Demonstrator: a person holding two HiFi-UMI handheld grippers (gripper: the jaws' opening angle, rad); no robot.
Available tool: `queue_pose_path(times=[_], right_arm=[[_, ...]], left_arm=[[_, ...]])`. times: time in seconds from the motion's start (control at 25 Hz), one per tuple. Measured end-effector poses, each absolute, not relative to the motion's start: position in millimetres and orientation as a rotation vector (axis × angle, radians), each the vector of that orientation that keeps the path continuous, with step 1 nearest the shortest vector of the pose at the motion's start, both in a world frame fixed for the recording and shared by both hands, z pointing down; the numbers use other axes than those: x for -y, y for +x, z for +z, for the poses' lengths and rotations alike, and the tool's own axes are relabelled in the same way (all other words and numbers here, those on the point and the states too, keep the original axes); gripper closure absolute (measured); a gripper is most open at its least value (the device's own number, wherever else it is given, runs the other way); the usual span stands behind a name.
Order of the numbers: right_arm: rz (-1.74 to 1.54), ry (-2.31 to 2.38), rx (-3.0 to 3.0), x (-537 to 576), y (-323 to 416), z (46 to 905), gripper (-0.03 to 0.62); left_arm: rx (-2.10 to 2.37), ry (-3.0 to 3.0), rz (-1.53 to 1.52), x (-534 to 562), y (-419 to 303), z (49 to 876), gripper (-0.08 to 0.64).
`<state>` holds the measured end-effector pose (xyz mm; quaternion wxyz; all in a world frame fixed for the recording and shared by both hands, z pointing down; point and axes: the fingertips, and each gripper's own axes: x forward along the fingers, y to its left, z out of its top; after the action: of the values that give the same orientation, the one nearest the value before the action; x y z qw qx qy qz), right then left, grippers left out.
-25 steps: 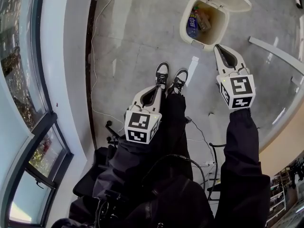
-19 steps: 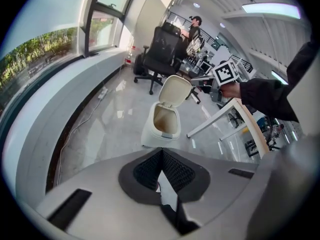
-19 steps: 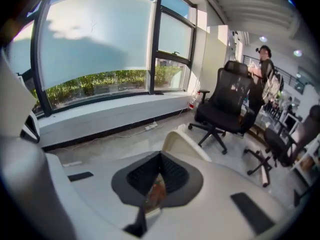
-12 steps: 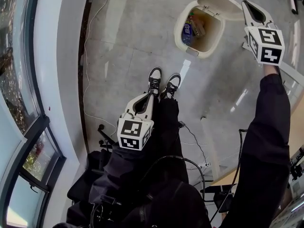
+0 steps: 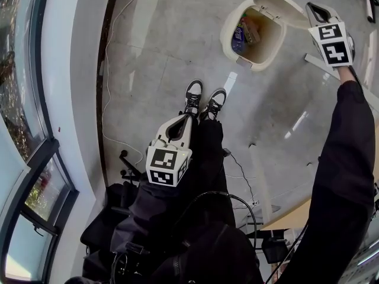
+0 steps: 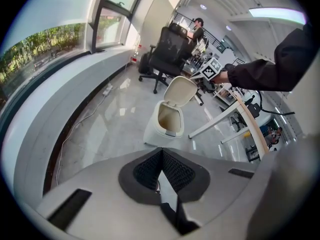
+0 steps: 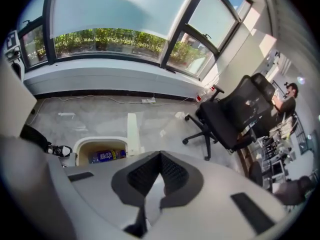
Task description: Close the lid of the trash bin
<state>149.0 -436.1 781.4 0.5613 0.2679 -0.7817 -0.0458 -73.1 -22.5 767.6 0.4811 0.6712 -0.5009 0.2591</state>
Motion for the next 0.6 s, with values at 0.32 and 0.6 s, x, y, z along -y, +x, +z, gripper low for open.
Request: queue_pose_path(times=[0.32, 0.6], right_arm=[[-0.140, 0.465, 1.875, 342.7, 126.1, 808.7, 0.591], [-0.044, 0.437, 1.888, 270.3, 117.4, 850.4, 0.591]], left_arm=[[1.211, 1.658, 0.620, 20.6, -64.4, 765.7, 0.560], [1.202, 1.657, 0.636, 9.3, -67.4, 767.8, 0.560]])
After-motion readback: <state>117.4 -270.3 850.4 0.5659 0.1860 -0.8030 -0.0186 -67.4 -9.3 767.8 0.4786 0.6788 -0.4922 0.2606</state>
